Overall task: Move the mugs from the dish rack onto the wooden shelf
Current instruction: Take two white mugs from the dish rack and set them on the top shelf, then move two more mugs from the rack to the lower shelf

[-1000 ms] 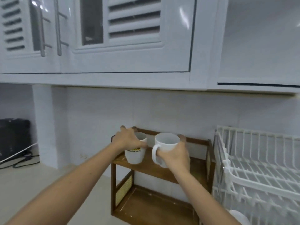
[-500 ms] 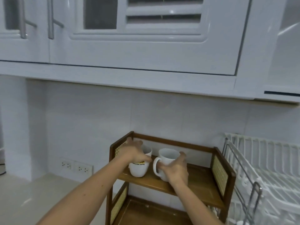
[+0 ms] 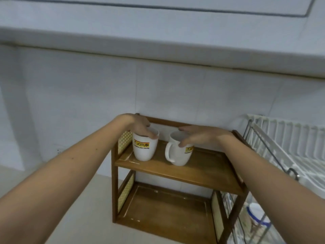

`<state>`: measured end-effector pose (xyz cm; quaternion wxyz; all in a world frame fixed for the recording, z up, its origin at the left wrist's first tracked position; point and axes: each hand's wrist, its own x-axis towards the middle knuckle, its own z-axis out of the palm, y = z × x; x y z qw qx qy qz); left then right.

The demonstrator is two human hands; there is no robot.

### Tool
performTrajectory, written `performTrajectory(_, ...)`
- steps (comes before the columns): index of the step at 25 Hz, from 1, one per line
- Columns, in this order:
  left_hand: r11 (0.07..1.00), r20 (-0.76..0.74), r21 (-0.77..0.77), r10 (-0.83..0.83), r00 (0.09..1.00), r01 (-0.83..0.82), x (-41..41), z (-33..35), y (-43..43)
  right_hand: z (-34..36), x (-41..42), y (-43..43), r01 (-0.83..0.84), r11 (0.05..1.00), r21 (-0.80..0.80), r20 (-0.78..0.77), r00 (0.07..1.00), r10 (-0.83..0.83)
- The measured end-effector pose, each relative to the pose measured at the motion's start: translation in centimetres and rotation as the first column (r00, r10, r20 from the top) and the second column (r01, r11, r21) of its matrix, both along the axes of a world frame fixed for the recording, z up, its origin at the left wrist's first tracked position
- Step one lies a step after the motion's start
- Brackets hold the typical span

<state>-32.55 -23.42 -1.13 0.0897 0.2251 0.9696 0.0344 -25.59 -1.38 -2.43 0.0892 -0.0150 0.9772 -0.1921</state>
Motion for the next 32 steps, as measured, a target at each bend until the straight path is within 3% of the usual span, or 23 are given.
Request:
performTrajectory(4, 0.998, -0.031, 0.047, -0.03, 0.999, 0.032, -0.2, -0.6, -0.1, 0.1, -0.8, -0.8, 0.04, 0.973, 0.228, -0.032, 0.999, -0.034)
performTrajectory(9, 0.988, -0.064, 0.152, -0.007, 0.998, 0.017, -0.9, -1.5, -0.3, -0.4, -0.6, -3.1, 0.138, 0.971, 0.196, -0.132, 0.985, -0.113)
performTrajectory(14, 0.964, -0.052, 0.262, 0.058, 0.997, -0.042, -0.9, -2.6, -0.2, -0.1, -0.3, -3.9, 0.2, 0.96, 0.195, -0.108, 0.977, -0.181)
performTrajectory(22, 0.964, -0.04, 0.265, 0.028, 0.999, -0.017, -0.1, -3.0, -0.3, -0.3, 0.3, -4.6, 0.234, 0.945, 0.23, -0.069, 0.972, -0.224)
performTrajectory(25, 0.959, -0.156, 0.279, -0.011, 0.988, 0.055, 1.5, -2.1, 0.1, 2.7, 2.3, -3.9, 0.195, 0.929, 0.315, -0.063, 0.981, -0.184)
performTrajectory(29, 0.797, -0.355, 0.537, -0.084, 0.931, 0.276, 6.6, 0.9, 3.7, 10.7, 8.4, -2.1, 0.249, 0.869, 0.428, -0.338, 0.936, -0.101)
performTrajectory(32, 0.623, -0.523, 0.587, -0.195, 0.83, 0.517, 13.0, 1.5, 7.2, 12.5, 16.5, 0.6, 0.308, 0.892, 0.332, -0.548, 0.832, -0.083)
